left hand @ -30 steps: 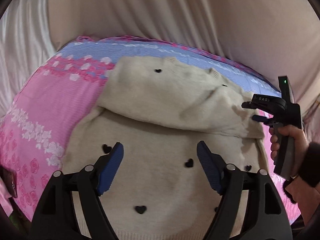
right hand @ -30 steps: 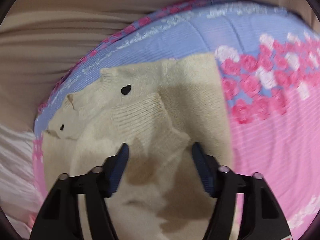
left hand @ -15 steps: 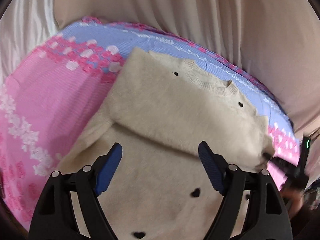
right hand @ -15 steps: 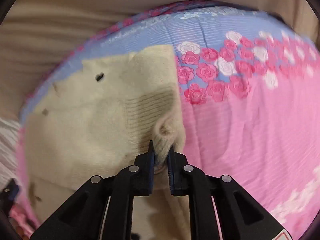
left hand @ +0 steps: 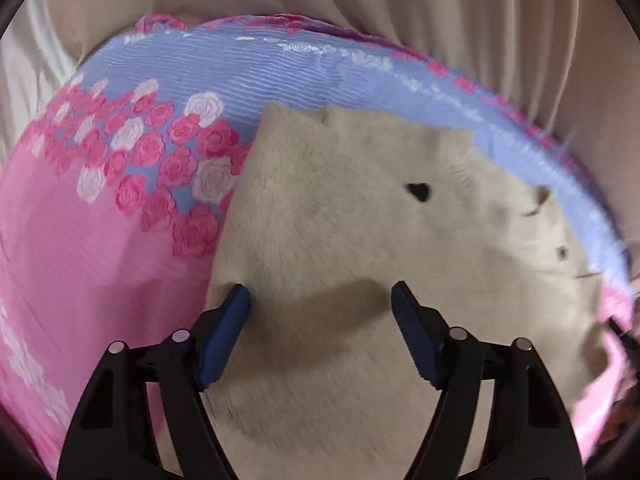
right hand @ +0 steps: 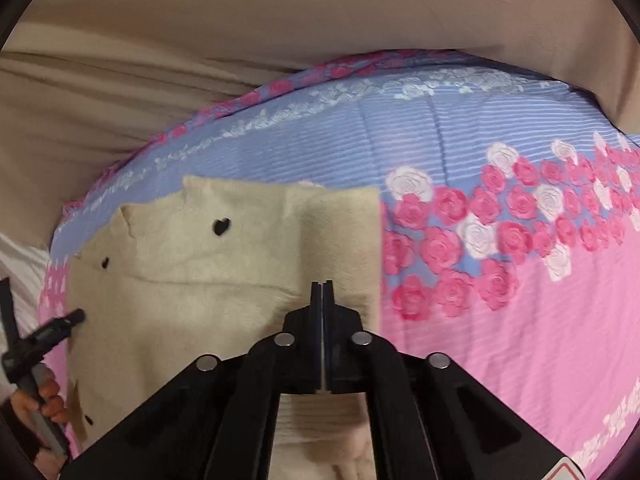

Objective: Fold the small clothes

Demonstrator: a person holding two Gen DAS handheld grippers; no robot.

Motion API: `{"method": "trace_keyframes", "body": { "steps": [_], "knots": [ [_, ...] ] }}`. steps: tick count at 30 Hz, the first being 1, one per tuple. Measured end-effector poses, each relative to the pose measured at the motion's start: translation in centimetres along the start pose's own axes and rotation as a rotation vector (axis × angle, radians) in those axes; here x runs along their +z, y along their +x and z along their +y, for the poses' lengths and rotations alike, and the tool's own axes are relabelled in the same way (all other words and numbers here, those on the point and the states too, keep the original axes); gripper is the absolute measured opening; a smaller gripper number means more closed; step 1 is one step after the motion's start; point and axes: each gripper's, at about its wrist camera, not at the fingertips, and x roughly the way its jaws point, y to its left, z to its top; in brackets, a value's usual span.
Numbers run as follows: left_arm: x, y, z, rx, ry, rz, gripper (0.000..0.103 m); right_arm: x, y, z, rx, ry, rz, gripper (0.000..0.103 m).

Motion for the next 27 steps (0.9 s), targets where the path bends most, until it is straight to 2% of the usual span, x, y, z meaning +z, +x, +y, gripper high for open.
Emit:
{"method": "trace_keyframes", "body": {
  "steps": [2,5,6,7,8,9,10,11,12,13,14,16,17,19,21,23,27],
  "knots": [
    [0.1,0.7,0.2,0.026,0.004,0.0,0.072,-0.1,-0.4,0.4,0.012,-0.008,-0.027,0.001],
    [0.1,1.1,0.3,0.046,0.004,-0.019,0.077,-1.1,2.8,-0.1,-0.127,-0.081,0.096,0.001],
    [0.1,1.2,0.1,0.058,0.008,-0.019,0.077,-1.4,2.4,-0.1,-0.128,-0.079,0.087,0.001],
    [0.2,1.2,0.2,0.063,0.006,-0.022,0.077,-1.7,1.3,0.0,-0.115,-0.066,0.059,0.006],
    [0.2,1.2,0.3,0.062,-0.003,-0.024,0.077,-2.1,0.1,0.1,-0.113,-0.05,0.031,0.013],
    [0.2,1.1,0.5,0.059,-0.016,-0.029,0.077,-2.5,-0.8,0.1,-0.113,-0.035,0.007,0.039],
    [0.2,1.1,0.6,0.058,-0.021,-0.034,0.077,-3.0,-1.5,-0.1,-0.111,-0.022,-0.013,0.058],
    [0.1,1.2,0.6,0.061,-0.022,-0.042,0.077,-3.7,-1.3,-0.3,-0.111,-0.02,-0.008,0.059],
    [0.1,1.1,0.5,0.067,-0.02,-0.047,0.078,-4.1,-0.5,-0.4,-0.12,-0.035,0.029,0.057],
    [0.0,1.2,0.3,0.077,-0.011,-0.052,0.078,-4.3,0.4,-0.4,-0.126,-0.053,0.06,0.028],
    [0.0,1.2,0.2,0.085,-0.008,-0.055,0.078,-4.7,1.1,-0.4,-0.088,-0.066,0.085,0.015],
    [0.2,1.0,0.3,0.086,-0.019,-0.049,0.077,-4.2,0.4,0.1,-0.077,-0.047,0.065,0.013],
    [0.3,0.7,0.5,0.08,-0.033,-0.046,0.077,-3.7,-0.8,0.4,-0.053,-0.031,0.027,0.013],
    [0.3,-0.1,0.7,0.046,-0.046,-0.053,0.075,-3.1,-1.6,0.4,-0.046,-0.035,-0.008,0.013],
    [0.1,-0.6,0.6,0.045,-0.033,-0.06,0.076,-3.4,-0.2,-0.3,-0.103,-0.069,0.05,0.014],
    [-0.3,-1.0,0.4,0.058,-0.013,-0.066,0.077,-4.2,1.2,-1.6,-0.088,-0.061,0.081,0.016],
    [-1.3,-0.5,0.7,0.101,-0.005,-0.04,0.078,-3.9,-1.2,-1.7,-0.071,0.007,0.027,0.022]
  ]
}}
